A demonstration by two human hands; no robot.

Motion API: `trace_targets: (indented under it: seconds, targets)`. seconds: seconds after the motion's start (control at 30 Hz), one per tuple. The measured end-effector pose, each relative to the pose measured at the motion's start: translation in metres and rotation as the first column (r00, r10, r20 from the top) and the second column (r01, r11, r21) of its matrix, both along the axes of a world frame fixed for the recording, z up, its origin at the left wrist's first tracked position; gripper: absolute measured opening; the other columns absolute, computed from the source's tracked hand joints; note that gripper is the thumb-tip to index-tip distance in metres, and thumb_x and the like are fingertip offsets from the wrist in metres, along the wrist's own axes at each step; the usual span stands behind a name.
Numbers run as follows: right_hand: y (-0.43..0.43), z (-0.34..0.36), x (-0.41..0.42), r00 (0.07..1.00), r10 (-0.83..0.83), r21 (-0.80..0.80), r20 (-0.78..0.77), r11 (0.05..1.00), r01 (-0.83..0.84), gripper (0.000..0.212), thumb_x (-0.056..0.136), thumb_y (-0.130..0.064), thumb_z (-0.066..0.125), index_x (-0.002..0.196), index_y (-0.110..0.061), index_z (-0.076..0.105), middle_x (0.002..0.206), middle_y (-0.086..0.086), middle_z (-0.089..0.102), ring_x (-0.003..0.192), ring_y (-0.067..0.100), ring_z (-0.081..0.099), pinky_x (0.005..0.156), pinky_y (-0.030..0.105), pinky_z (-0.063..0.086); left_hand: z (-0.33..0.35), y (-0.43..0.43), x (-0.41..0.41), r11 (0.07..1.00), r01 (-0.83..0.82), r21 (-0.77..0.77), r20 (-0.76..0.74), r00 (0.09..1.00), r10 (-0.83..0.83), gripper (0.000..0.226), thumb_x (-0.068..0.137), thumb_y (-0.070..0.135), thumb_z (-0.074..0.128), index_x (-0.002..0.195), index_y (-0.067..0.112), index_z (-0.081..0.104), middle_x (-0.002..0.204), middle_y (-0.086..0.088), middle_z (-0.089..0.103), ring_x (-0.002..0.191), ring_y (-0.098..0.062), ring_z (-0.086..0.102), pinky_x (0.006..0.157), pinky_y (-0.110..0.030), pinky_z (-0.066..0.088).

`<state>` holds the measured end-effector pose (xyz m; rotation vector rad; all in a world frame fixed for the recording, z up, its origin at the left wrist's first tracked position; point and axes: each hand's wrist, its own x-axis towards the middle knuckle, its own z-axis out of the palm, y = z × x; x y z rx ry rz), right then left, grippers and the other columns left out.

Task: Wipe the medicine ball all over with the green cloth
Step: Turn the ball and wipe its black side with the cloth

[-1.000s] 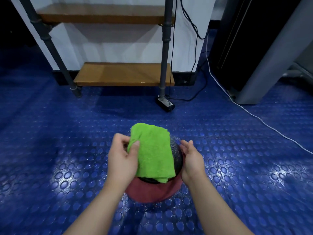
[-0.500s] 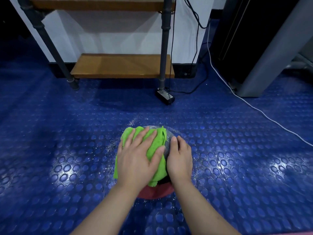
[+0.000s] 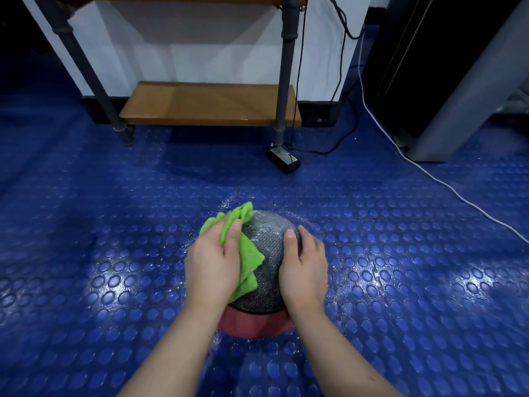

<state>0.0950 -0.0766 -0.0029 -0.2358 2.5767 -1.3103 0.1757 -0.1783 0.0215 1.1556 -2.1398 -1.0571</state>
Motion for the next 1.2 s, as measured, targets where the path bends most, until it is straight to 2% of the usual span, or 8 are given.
trace_targets:
  seconds: [0.1,0.2,0.3,0.47,0.67,0.9,1.1,1.2]
  targets:
    - [-0.008,0.004,0.008,0.994,0.083,0.088,-0.077,0.993,-0.076,0.054,0.095,-0.056,0.029,0.142,-0.032,0.040,0.143,-0.009,0.039,0.131,0.015,0.036,0.106,0.043,0.033,-0.002,-0.003,0.011,0.999,0.032,0.037,-0.028,0.999,-0.031,0.043,0.101,0.046,0.041,0.131,0.024,0.063,0.139,-0.002,0.059,0.137,-0.018,0.045,0.112,-0.036,0.036]
    - [-0.012,0.008,0.014,0.982,0.149,0.149,-0.119,0.980,-0.131,0.054,0.095,-0.055,0.025,0.142,-0.033,0.039,0.145,-0.009,0.039,0.132,0.015,0.035,0.106,0.042,0.033,-0.006,0.014,0.031,0.928,0.251,-0.276,-0.019,0.964,-0.267,0.040,0.101,0.047,0.041,0.137,0.033,0.052,0.146,0.015,0.047,0.145,-0.006,0.030,0.118,-0.033,0.024]
    - [-0.014,0.006,0.017,0.973,0.171,0.183,-0.157,0.973,-0.142,0.053,0.096,-0.052,0.024,0.142,-0.032,0.039,0.145,-0.007,0.040,0.132,0.017,0.036,0.106,0.042,0.034,-0.017,0.003,0.035,0.874,0.325,-0.361,0.040,0.942,-0.334,0.044,0.098,0.048,0.043,0.133,0.029,0.060,0.144,0.014,0.050,0.144,-0.011,0.035,0.117,-0.042,0.030]
    - [-0.017,0.007,0.009,0.980,0.162,0.158,-0.117,0.977,-0.143,0.053,0.094,-0.055,0.031,0.141,-0.032,0.041,0.145,-0.006,0.040,0.133,0.018,0.035,0.107,0.043,0.033,0.003,-0.006,0.005,0.952,0.219,-0.212,0.086,0.975,-0.205,0.039,0.098,0.042,0.052,0.129,0.023,0.065,0.140,0.006,0.057,0.136,-0.009,0.044,0.113,-0.019,0.026]
    - [-0.018,0.009,0.014,0.974,0.173,0.168,-0.148,0.975,-0.147,0.069,0.085,-0.066,0.017,0.140,-0.032,0.041,0.142,-0.006,0.042,0.130,0.018,0.038,0.106,0.043,0.035,0.020,-0.036,-0.022,0.997,0.059,0.055,0.268,0.961,-0.071,0.030,0.098,0.045,0.051,0.112,0.029,0.073,0.104,-0.003,0.073,0.108,-0.031,0.063,0.086,-0.035,0.046]
    - [-0.001,0.006,-0.001,0.985,0.168,0.138,-0.049,0.977,-0.160,0.060,0.093,-0.053,0.034,0.143,-0.021,0.038,0.146,-0.003,0.043,0.133,0.017,0.038,0.104,0.038,0.035,-0.005,-0.004,0.022,0.849,0.436,-0.297,0.017,0.892,-0.452,0.041,0.096,0.050,0.045,0.133,0.035,0.055,0.138,0.016,0.056,0.137,-0.001,0.042,0.115,-0.021,0.027]
    - [-0.011,0.013,0.006,0.961,0.246,0.173,-0.125,0.959,-0.223,0.062,0.095,-0.054,0.038,0.141,-0.014,0.041,0.144,0.002,0.045,0.132,0.020,0.040,0.107,0.037,0.034,-0.004,-0.011,0.022,0.976,0.161,-0.144,-0.059,0.983,-0.171,0.034,0.099,0.034,0.057,0.128,0.020,0.065,0.135,0.013,0.056,0.128,0.013,0.037,0.107,-0.002,0.022]
    - [-0.015,0.014,0.002,0.964,0.243,0.177,-0.103,0.959,-0.223,0.063,0.094,-0.056,0.035,0.141,-0.014,0.041,0.145,0.001,0.044,0.133,0.020,0.040,0.107,0.037,0.034,0.002,-0.021,0.010,1.000,0.017,0.015,0.046,0.999,-0.017,0.031,0.098,0.035,0.057,0.121,0.019,0.071,0.129,-0.001,0.066,0.126,-0.015,0.056,0.104,-0.024,0.041]
